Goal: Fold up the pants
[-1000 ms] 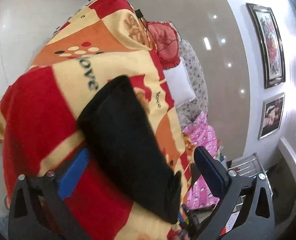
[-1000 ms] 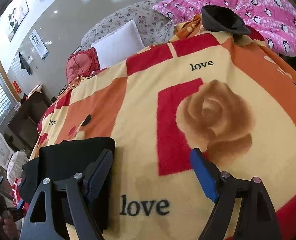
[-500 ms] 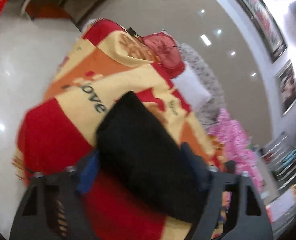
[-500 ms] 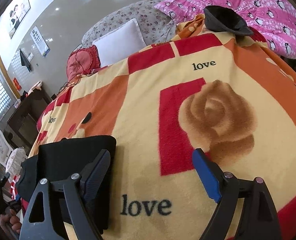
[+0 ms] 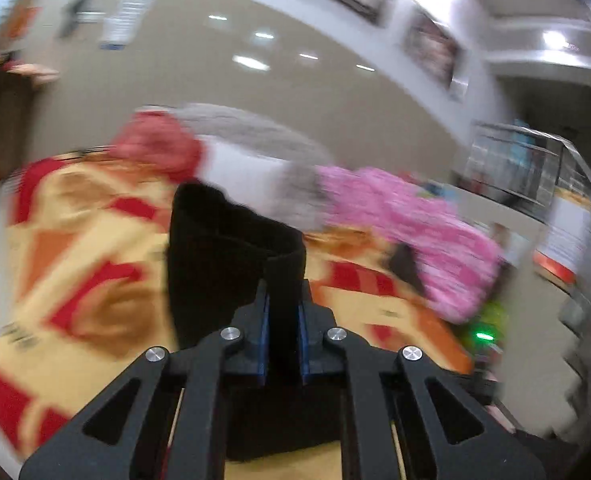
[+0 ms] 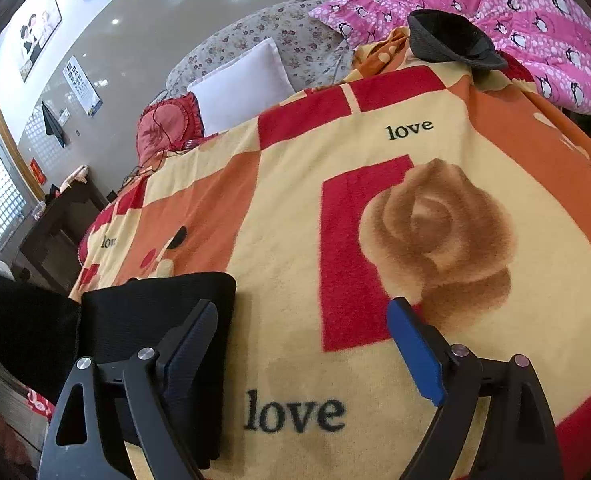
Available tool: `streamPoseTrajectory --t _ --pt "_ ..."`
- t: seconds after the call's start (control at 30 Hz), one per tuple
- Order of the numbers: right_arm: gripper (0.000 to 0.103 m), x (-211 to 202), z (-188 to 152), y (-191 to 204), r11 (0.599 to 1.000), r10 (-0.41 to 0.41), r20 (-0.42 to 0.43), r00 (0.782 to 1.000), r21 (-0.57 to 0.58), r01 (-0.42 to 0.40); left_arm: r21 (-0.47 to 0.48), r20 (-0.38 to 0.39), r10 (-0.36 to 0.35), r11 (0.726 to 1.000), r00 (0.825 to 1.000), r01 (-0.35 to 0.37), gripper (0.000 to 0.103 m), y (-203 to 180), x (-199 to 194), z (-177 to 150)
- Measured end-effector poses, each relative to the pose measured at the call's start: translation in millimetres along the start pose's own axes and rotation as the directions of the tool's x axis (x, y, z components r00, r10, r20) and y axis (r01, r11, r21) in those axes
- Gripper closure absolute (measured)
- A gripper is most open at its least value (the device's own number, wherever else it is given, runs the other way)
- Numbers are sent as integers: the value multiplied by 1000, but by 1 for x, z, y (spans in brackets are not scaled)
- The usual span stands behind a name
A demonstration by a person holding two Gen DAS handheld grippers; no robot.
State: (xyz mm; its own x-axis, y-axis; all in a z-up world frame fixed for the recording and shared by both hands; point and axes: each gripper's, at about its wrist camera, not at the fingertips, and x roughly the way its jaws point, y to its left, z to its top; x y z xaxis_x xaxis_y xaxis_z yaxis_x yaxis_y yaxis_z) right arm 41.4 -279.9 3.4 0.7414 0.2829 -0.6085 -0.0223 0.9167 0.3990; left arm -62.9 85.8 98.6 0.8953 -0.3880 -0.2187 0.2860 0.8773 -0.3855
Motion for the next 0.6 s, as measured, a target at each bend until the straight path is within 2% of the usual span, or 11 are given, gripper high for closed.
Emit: streamPoseTrajectory --t 0.07,0.2,0.33,0.5,0.57,0.6 --pt "15 -1 0 -3 1000 18 5 1000 15 -18 34 -43 -86 996 995 88 95 -30 20 0" --pt "15 -2 0 -8 998 53 14 999 40 -53 7 -166 -152 988 974 155 95 -57 68 -17" --pt "15 -4 0 -14 994 84 28 996 70 -86 -6 -267 -182 982 946 187 95 -76 99 -41" --pt "15 -4 0 -17 990 107 40 993 92 -110 60 -362 -161 979 918 195 94 -100 120 -73" --pt "15 -4 0 -18 990 106 40 994 90 -109 48 -410 -153 981 899 189 85 -99 128 -84" --pt "15 -4 0 -17 990 107 40 993 92 -110 14 -456 -176 979 872 204 72 -99 136 -89"
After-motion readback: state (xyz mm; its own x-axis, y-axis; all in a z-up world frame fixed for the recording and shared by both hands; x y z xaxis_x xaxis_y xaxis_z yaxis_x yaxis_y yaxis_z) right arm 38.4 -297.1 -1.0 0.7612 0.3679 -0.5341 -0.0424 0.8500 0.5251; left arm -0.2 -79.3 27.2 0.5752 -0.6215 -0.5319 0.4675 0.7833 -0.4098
